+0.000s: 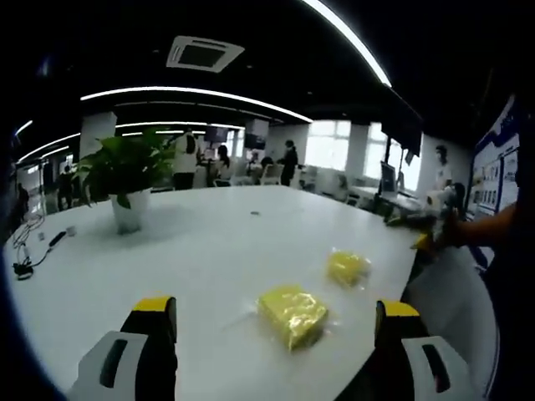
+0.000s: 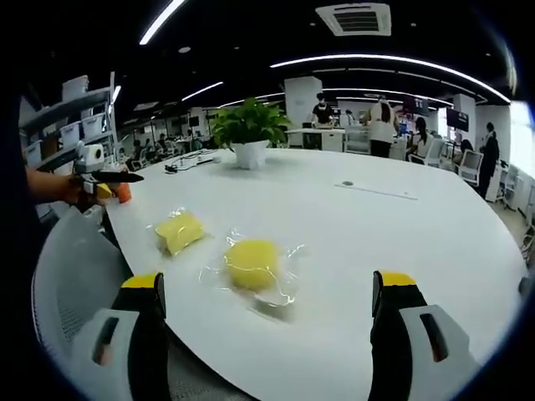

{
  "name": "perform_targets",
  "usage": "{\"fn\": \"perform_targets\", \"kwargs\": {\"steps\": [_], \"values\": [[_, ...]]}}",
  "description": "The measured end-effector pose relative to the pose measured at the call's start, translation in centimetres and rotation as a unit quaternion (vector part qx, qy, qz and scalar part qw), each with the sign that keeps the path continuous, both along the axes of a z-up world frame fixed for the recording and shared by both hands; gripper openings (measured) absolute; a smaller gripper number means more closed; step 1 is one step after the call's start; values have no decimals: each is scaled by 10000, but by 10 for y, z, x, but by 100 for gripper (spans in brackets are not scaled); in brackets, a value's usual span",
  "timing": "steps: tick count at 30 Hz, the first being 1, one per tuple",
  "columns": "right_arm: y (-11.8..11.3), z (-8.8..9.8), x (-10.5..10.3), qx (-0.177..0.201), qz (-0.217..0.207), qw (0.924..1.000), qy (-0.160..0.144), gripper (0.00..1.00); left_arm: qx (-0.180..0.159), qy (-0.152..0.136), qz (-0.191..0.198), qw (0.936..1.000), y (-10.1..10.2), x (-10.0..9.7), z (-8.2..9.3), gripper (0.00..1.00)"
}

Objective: Compare the silicone blocks by pressing each to a similar depth, holding the contact briefly, and releasing to observe deformation and rebound differences across the visible hardness samples.

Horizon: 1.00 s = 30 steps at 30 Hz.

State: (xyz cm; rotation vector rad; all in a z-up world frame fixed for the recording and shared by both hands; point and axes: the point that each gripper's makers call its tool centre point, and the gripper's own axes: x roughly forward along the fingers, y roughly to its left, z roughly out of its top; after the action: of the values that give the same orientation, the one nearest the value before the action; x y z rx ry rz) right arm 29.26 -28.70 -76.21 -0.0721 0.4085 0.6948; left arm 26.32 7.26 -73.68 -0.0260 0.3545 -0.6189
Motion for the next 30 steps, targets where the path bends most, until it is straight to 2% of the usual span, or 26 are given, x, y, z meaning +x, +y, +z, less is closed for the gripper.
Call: {"fn": "perform_targets", "kwargs": {"steps": [3, 7, 12, 21, 23, 30], "values": [[-1, -4, 1, -69, -33, 9999, 74, 96, -35, -14, 75, 10000, 5, 0, 2, 100], [-1, 0, 1, 118, -95, 9998, 92, 96, -83, -21, 138, 9999, 9, 0, 5, 100], [8, 0, -4, -54, 166, 9998, -1, 97, -268, 7, 297, 9992, 13, 3, 5, 100], [4, 5, 1, -15, 134, 9999, 8, 97, -280, -23, 327, 9991, 12, 4, 7, 100], [3, 6, 1, 18, 110, 9999, 9, 97, -223, -135, 331, 9991, 12, 4, 9, 100], [4, 4, 0, 49, 89, 9999, 42, 97, -244, -30, 314, 9992, 13, 3, 7, 100]]}}
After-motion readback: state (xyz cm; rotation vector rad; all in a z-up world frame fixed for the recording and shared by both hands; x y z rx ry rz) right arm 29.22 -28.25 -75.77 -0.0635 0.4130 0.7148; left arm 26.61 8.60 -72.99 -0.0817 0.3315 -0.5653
